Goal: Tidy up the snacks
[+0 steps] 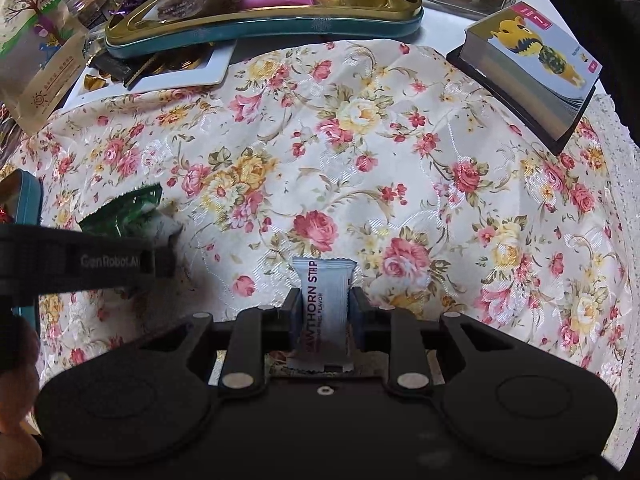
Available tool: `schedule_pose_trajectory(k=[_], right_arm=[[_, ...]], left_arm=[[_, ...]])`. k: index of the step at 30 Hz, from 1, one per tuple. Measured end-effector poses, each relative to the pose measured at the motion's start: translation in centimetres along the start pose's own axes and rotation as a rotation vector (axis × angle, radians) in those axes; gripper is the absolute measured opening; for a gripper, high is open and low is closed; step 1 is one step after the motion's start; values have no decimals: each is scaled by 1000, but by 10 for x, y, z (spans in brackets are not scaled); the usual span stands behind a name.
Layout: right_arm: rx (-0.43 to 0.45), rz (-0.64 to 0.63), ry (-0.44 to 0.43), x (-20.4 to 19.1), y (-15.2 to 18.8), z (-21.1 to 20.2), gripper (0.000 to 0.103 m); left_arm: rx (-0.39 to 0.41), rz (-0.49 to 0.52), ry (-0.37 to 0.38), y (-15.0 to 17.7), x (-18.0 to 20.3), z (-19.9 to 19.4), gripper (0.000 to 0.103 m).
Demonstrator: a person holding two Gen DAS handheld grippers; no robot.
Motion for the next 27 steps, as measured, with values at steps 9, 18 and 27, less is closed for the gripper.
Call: schedule_pose_trajectory(k=[9,18,27], right_arm=[[28,24,-21,4,-9,-15,23],[109,139,-65,19,-29,-46,23],[87,167,-39,24,-26,-40,23]], left_arm=[[49,13,38,-6,1,-31,26],[95,54,105,-5,1,-68,17],[37,15,84,-7,-7,-49,21]])
Point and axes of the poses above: each gripper's, at about its wrist camera, not at the fingertips, and z roughly the way its jaws point, x to its right, y to its underside, the point moved 4 cm from there along z, roughly the way its jaws point, and after that the axes turned 2 degrees about x, right-handed, at the moved point
